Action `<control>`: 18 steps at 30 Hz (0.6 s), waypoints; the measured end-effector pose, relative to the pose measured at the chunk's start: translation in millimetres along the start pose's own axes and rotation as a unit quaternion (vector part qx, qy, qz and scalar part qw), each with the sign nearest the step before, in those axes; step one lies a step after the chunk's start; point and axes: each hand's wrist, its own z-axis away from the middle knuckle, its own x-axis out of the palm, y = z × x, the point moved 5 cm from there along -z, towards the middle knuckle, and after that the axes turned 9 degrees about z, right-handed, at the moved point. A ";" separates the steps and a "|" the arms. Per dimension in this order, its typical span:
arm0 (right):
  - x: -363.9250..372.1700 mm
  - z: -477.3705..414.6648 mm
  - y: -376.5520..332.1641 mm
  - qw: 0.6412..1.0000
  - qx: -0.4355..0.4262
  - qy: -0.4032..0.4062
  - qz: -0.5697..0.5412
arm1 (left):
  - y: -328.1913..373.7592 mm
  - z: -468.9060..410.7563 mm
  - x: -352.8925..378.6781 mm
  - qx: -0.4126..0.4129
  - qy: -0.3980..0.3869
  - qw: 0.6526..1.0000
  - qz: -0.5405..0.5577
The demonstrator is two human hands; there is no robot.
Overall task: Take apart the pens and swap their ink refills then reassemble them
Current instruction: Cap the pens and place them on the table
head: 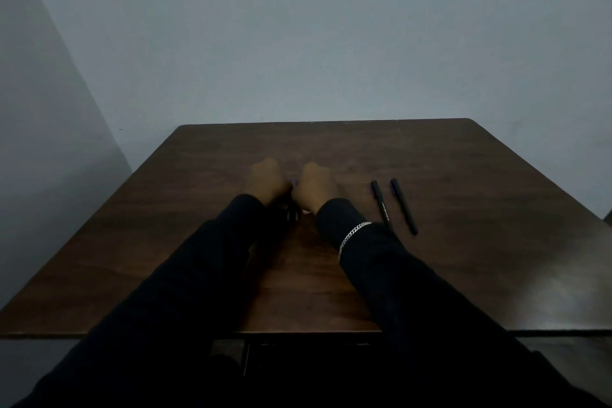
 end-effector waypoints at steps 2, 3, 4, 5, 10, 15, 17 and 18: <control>0.8 -0.6 -1.4 1.000 -0.001 0.006 0.007 | 1.4 -0.3 -0.6 0.007 -0.005 1.000 -0.006; 1.0 -0.9 -1.3 1.000 -0.002 0.010 0.008 | 1.9 -0.1 -0.9 0.011 -0.004 1.000 -0.010; 1.3 -0.7 -0.4 1.000 -0.003 0.011 0.010 | 2.6 0.1 -0.7 0.015 -0.005 1.000 -0.013; 1.3 0.1 0.9 1.000 -0.003 0.011 0.012 | 3.0 1.5 0.1 0.014 -0.008 1.000 -0.013; -9.5 15.0 23.4 0.998 0.006 0.052 0.039 | 12.9 11.5 12.3 0.029 -0.021 0.999 0.010; -32.5 37.0 55.3 0.993 0.045 0.089 0.068 | 31.6 21.3 33.8 0.048 -0.026 0.998 0.039; -39.0 41.5 65.4 0.992 0.055 0.087 0.076 | 37.1 22.2 42.2 0.048 -0.021 0.998 0.044; -41.0 42.7 69.5 0.991 0.057 0.088 0.079 | 39.5 21.8 46.5 0.048 -0.022 0.998 0.044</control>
